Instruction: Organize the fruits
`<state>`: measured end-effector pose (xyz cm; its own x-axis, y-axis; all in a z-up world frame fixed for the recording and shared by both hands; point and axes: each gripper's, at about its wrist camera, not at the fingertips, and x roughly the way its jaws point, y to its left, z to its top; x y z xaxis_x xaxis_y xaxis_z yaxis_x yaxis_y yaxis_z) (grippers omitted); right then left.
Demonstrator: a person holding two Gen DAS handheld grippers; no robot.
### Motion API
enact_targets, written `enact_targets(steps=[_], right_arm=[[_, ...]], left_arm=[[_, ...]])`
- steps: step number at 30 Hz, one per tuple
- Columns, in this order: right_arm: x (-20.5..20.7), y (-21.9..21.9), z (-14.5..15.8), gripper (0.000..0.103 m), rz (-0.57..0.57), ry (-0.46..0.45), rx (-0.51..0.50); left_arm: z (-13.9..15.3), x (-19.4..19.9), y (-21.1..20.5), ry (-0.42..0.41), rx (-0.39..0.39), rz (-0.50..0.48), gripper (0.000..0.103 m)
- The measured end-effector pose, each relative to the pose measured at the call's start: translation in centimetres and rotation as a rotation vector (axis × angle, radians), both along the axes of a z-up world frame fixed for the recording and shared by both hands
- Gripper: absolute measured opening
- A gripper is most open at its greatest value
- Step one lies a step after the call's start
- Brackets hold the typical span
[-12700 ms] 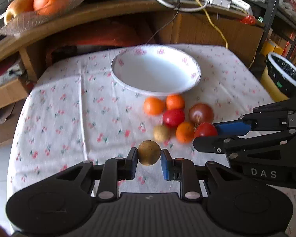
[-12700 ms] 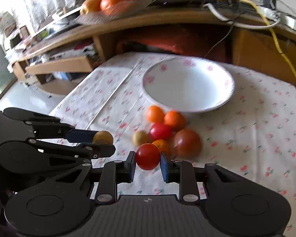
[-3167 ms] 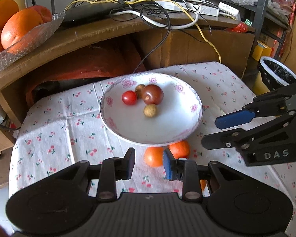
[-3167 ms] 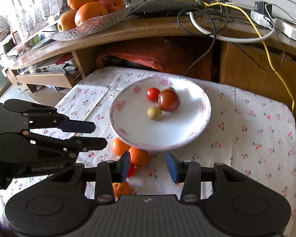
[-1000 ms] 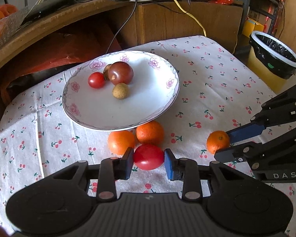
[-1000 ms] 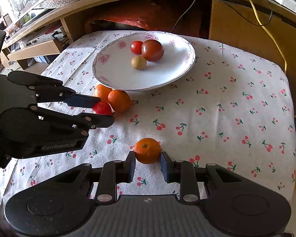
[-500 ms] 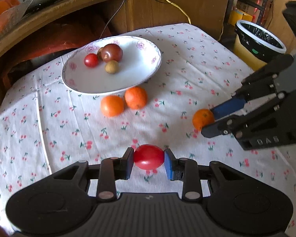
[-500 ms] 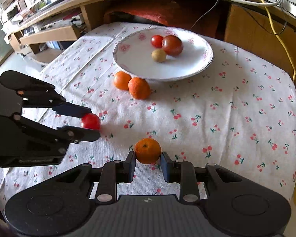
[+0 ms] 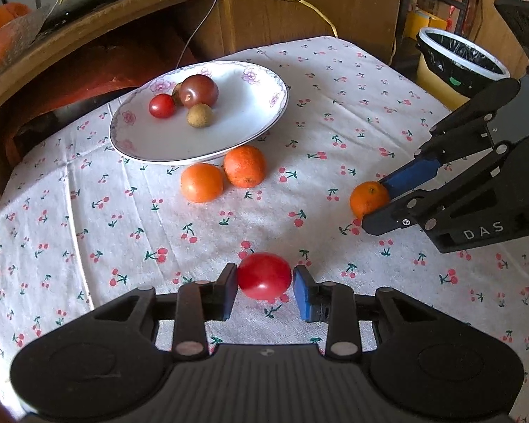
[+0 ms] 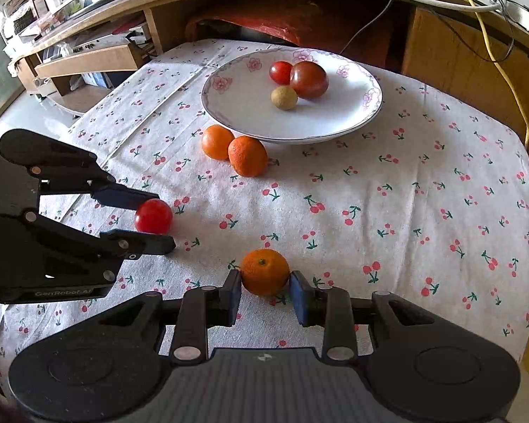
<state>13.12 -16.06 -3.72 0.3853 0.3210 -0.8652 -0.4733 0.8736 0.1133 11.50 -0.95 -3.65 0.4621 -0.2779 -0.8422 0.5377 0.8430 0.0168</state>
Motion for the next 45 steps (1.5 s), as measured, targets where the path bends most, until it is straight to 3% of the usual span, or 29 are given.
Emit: enact_targets(steps=[25,45], right_arm=[[-0.4,0.1,0.3,0.025,-0.007,-0.009,-0.012],[2.2,1.0,3.7,0.025,-0.056,-0.114,0.060]], left_arm=[[0.4,-0.1,-0.2,-0.009,-0.004,0.014,0.040],[3.9,3.6,-1.0,-0.114,-0.032,0.053,0.040]])
